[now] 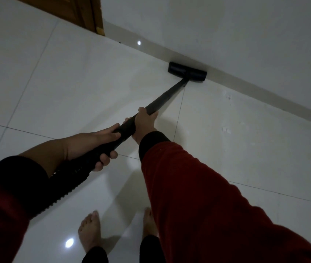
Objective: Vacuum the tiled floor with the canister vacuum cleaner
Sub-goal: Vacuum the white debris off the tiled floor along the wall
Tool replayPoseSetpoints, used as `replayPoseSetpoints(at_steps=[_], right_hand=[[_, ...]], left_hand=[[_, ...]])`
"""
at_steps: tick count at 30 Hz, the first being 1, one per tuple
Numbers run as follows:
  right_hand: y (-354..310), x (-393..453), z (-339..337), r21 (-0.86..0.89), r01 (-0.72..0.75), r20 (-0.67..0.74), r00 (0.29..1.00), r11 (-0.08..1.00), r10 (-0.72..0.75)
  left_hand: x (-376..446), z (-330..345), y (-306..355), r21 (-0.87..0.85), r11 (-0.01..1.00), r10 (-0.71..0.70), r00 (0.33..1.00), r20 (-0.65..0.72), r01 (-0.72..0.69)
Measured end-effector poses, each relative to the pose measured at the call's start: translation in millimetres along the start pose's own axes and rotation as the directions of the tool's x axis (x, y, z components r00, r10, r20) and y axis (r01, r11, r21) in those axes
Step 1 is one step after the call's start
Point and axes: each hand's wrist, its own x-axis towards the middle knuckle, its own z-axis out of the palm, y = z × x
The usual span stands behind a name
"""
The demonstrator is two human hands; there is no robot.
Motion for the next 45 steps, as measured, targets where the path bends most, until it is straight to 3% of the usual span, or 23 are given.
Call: replayPoseSetpoints(at_steps=[16, 30, 45], right_hand=[[3, -27, -114, -0.169, -0.045, -0.015, 0.999, 0.985, 0.043], [90, -110, -197, -0.15, -0.062, -0.058, 0.997, 0.987, 0.054], [164, -160, -269, -0.18, -0.05, -0.031, 0.999, 0.982, 0.045]], left_hand=[[5, 97, -73, -0.111, 0.992, -0.054, 0.999, 0.001, 0.054], [-54, 125, -193, -0.009, 0.997, -0.071, 0.997, -0.002, 0.071], [-88, 158, -309, -0.096, 0.995, -0.024, 0.999, 0.025, 0.027]])
